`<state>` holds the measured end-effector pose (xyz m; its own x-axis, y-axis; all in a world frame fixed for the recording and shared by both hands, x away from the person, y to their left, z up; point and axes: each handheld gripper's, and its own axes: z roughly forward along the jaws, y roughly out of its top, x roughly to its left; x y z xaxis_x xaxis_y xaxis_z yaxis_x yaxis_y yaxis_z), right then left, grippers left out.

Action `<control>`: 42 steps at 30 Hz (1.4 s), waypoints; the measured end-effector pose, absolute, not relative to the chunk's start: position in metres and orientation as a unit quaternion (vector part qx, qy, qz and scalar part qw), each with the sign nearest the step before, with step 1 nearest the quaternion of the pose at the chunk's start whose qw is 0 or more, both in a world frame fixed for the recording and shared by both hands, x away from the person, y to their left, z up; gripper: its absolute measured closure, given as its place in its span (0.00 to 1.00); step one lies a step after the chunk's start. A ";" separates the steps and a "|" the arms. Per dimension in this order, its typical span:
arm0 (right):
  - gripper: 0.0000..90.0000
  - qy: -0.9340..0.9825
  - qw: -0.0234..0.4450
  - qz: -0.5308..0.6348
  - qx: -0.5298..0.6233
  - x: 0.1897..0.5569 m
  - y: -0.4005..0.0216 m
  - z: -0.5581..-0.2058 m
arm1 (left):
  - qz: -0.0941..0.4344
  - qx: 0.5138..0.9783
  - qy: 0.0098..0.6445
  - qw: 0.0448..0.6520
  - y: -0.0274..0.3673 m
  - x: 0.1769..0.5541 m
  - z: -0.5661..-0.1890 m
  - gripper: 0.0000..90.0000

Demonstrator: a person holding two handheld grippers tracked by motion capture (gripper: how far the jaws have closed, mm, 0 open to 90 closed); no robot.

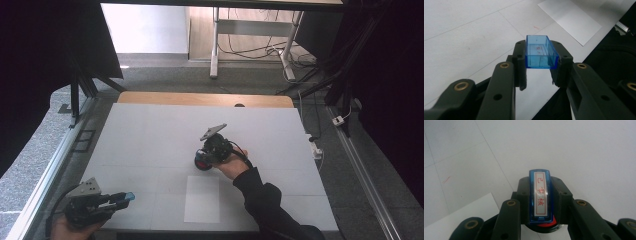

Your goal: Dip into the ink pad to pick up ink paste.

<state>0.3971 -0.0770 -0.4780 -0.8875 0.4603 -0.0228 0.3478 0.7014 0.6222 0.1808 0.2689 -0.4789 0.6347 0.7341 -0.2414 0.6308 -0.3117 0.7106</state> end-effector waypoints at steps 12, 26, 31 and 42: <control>0.79 0.901 0.041 0.346 0.257 0.408 -0.087 -0.482 | 0.062 0.808 0.424 0.405 0.269 0.181 -0.479 0.76; 0.79 0.917 0.104 0.313 0.223 0.392 -0.074 -0.480 | 0.060 0.808 0.425 0.404 0.268 0.182 -0.479 0.76; 0.79 0.915 0.095 0.320 0.226 0.395 -0.076 -0.480 | 0.059 0.808 0.425 0.404 0.268 0.182 -0.479 0.76; 0.79 0.905 0.060 0.346 0.243 0.403 -0.086 -0.483 | 0.059 0.807 0.428 0.403 0.269 0.182 -0.479 0.76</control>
